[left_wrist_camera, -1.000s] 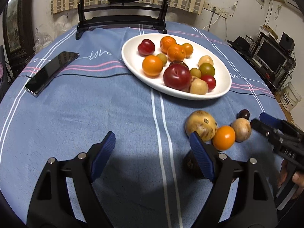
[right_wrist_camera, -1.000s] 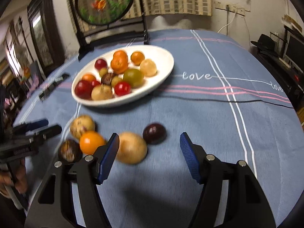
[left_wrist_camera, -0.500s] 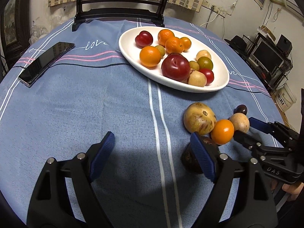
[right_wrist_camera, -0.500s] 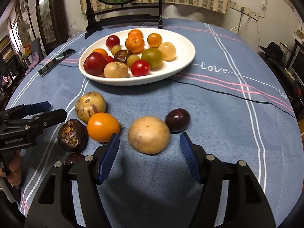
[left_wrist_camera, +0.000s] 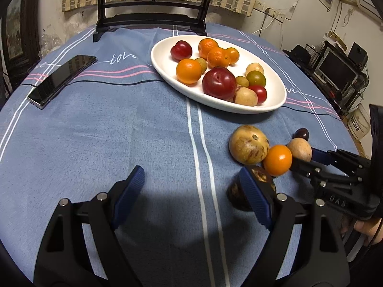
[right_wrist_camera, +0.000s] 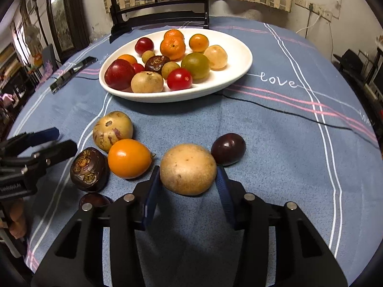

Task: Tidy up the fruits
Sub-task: 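Grasp another large pale fruit with the right tool while the left tool grasps a dark maroon plum, then carry the pale fruit and maroon plum onto the white plate and open both tools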

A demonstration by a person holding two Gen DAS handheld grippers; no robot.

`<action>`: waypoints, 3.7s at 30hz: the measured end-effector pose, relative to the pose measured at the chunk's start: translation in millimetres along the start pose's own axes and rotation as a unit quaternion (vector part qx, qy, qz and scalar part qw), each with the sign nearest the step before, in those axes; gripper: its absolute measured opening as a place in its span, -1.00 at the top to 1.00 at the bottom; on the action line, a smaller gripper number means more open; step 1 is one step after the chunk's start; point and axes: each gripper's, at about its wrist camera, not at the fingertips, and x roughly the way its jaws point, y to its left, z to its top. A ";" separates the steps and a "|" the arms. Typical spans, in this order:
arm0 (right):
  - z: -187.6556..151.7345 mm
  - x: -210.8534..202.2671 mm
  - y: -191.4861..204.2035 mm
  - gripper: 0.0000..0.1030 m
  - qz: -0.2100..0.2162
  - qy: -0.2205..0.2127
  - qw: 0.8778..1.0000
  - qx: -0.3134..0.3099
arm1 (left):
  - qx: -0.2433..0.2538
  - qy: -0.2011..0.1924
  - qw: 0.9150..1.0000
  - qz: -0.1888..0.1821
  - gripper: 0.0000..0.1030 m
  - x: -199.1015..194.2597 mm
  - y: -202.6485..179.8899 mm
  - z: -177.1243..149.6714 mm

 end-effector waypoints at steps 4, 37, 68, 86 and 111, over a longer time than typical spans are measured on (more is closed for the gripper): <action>-5.9 -7.8 -6.8 0.11 0.009 -0.007 1.000 0.015 | 0.020 -0.004 1.000 -0.002 -0.62 -8.6 -10.5 -8.1; -36.2 -42.9 -22.2 0.11 0.063 -0.044 0.997 0.017 | 0.054 0.065 0.996 0.015 -0.05 8.8 -84.1 -23.1; -31.0 -54.0 -15.7 0.11 0.052 -0.061 0.997 0.007 | 0.082 0.028 0.996 -0.010 0.38 -26.6 -70.9 -16.4; 81.9 -49.7 -5.2 0.11 0.037 -0.127 0.991 0.026 | 0.026 -0.045 0.999 0.018 0.38 -3.8 -26.5 118.5; 101.5 9.6 -17.6 -0.24 0.039 -0.105 0.992 0.053 | 0.026 -0.049 0.997 0.055 -0.55 47.9 -13.6 129.4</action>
